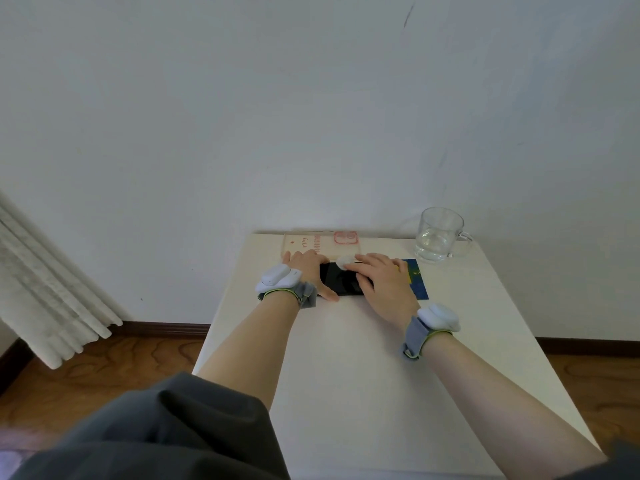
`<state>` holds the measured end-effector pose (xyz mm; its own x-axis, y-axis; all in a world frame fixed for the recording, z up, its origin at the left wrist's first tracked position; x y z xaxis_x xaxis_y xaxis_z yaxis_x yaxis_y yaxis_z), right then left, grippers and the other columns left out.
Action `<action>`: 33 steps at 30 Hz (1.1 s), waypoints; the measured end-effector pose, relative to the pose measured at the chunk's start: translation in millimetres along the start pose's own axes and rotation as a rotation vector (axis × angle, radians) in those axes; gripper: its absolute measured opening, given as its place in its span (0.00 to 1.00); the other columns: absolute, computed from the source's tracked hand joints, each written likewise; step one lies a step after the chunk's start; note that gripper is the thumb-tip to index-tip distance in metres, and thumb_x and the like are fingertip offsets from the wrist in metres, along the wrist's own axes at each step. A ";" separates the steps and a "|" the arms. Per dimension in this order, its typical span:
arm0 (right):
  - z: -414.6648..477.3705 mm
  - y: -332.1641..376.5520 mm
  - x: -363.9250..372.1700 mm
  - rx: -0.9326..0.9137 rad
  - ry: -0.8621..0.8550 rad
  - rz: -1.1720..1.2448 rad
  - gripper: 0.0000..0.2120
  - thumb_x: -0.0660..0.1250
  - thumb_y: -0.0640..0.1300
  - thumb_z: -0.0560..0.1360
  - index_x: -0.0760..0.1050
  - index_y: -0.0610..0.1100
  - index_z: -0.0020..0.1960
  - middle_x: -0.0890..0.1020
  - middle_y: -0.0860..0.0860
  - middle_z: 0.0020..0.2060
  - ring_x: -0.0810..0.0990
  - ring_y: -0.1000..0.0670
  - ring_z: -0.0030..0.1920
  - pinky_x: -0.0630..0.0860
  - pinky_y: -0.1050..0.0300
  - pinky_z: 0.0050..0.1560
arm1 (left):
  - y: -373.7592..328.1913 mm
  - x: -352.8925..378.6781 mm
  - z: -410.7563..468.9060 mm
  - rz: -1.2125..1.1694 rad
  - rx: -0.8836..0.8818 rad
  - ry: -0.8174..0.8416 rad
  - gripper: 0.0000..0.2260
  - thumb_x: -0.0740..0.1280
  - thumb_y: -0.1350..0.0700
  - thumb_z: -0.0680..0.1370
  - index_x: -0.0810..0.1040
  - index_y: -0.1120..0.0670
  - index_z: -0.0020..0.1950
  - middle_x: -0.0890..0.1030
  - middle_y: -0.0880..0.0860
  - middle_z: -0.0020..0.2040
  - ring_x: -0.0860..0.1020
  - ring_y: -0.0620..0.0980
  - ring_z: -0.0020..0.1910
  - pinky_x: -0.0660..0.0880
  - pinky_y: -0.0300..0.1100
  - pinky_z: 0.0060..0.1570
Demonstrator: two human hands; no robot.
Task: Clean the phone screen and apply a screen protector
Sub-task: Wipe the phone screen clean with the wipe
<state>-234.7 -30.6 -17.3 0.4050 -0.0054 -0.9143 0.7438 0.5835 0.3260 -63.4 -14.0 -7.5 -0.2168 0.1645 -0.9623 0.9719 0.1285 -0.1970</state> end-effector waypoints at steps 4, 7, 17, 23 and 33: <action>1.3 2.0 1.8 -0.019 -0.050 0.045 0.16 0.53 0.47 0.80 0.76 0.55 0.60 0.78 0.55 0.62 0.70 0.51 0.66 0.52 0.55 0.59 | -2.2 -0.6 0.1 0.003 0.002 0.003 0.37 0.75 0.38 0.63 0.68 0.46 0.69 0.73 0.50 0.62 0.68 0.54 0.64 0.57 0.49 0.68; 0.0 7.4 -3.3 -0.009 -0.200 0.113 0.13 0.53 0.45 0.77 0.76 0.48 0.52 0.81 0.53 0.46 0.77 0.48 0.53 0.55 0.58 0.52 | -1.2 -1.6 -0.4 0.011 0.002 0.002 0.38 0.75 0.38 0.63 0.68 0.47 0.69 0.73 0.50 0.62 0.68 0.54 0.64 0.57 0.49 0.68; 3.9 15.3 11.0 -0.034 0.179 -0.163 0.19 0.48 0.46 0.82 0.65 0.56 0.71 0.66 0.58 0.72 0.61 0.52 0.72 0.52 0.46 0.68 | -1.5 -1.0 -0.4 0.000 0.001 0.006 0.37 0.75 0.38 0.63 0.68 0.46 0.69 0.73 0.50 0.62 0.68 0.54 0.64 0.57 0.49 0.68; -4.7 13.0 8.0 -0.047 0.191 -0.171 0.19 0.49 0.46 0.82 0.66 0.57 0.71 0.69 0.58 0.70 0.62 0.52 0.71 0.50 0.45 0.69 | -0.5 -1.0 1.6 0.007 -0.011 0.020 0.38 0.75 0.38 0.62 0.68 0.46 0.69 0.72 0.50 0.63 0.69 0.54 0.64 0.57 0.49 0.68; 12.1 16.0 -3.7 -0.012 0.175 -0.134 0.18 0.48 0.48 0.83 0.68 0.58 0.68 0.71 0.58 0.68 0.63 0.51 0.71 0.52 0.46 0.67 | -2.4 -1.0 1.0 0.013 -0.001 0.014 0.38 0.74 0.38 0.63 0.68 0.46 0.70 0.73 0.50 0.63 0.69 0.54 0.64 0.57 0.49 0.69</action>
<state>-217.8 -31.1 -5.8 0.2037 0.0568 -0.9774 0.7779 0.5968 0.1968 -65.4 -15.4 -6.2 -0.2050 0.1803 -0.9620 0.9747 0.1274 -0.1838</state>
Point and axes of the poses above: each hand's wrist, its own z-axis towards the middle knuckle, its own x-axis out of the palm, y = z × x, the point moved 2 cm from there along z, towards the middle knuckle
